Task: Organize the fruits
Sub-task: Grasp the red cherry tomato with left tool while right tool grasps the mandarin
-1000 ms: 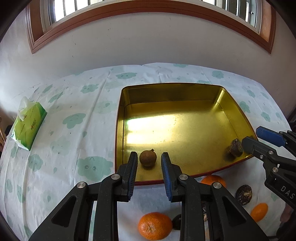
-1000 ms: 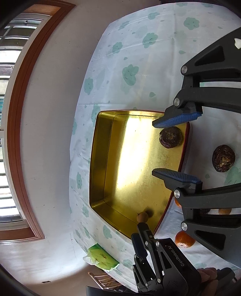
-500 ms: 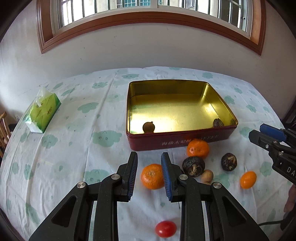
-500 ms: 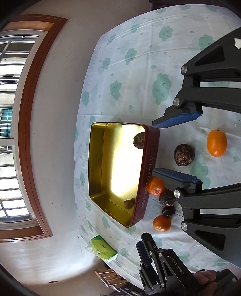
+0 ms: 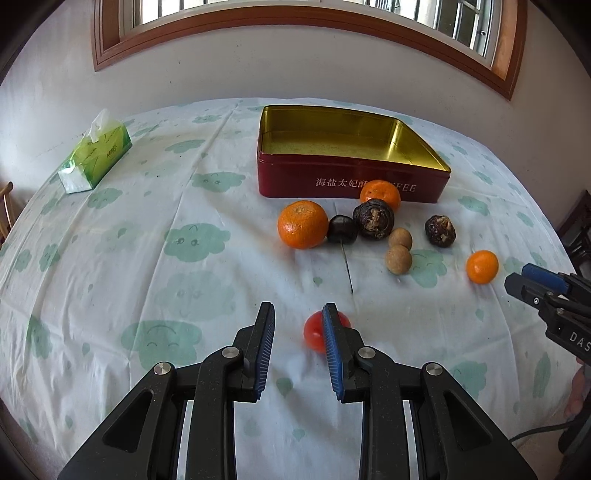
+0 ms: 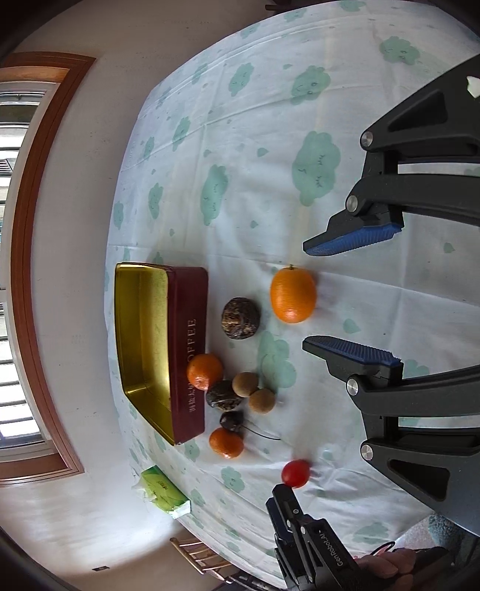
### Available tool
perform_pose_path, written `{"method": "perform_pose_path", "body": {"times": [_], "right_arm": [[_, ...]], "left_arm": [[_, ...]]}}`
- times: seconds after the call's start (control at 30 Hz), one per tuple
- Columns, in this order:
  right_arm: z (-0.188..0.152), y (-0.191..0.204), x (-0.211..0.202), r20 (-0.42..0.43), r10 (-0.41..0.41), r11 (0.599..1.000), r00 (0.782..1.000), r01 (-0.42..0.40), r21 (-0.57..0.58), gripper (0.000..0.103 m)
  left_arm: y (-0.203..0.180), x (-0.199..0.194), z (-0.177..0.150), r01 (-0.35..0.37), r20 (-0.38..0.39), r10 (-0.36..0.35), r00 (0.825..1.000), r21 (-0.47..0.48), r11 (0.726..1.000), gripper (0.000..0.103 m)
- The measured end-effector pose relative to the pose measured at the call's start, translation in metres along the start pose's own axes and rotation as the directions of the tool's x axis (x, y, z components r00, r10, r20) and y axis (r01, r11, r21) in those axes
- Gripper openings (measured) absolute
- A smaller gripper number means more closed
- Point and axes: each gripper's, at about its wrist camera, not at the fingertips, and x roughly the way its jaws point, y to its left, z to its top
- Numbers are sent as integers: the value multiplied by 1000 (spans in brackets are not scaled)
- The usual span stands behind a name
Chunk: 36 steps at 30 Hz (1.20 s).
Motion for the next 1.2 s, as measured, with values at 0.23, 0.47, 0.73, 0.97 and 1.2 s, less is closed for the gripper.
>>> {"method": "perform_pose_path", "body": {"times": [0.23, 0.47, 0.73, 0.97, 1.2], "right_arm": [[-27, -4, 5, -19, 48, 997, 999, -47, 67, 43], [-29, -2, 3, -15, 47, 997, 999, -46, 60, 43], [-28, 0, 5, -13, 51, 997, 999, -50, 53, 43], [-24, -1, 10, -17, 49, 998, 999, -48, 51, 43], [-16, -4, 21, -27, 44, 998, 999, -43, 45, 43]], "left_arm": [[-3, -8, -17, 47, 5, -47, 999, -11, 999, 28], [-7, -8, -23, 77, -6, -77, 997, -16, 997, 28], [-15, -3, -25, 106, -20, -106, 994, -1, 994, 28], [-22, 2, -23, 126, -27, -126, 992, 9, 992, 29], [-30, 8, -19, 124, -21, -124, 992, 29, 992, 29]]}}
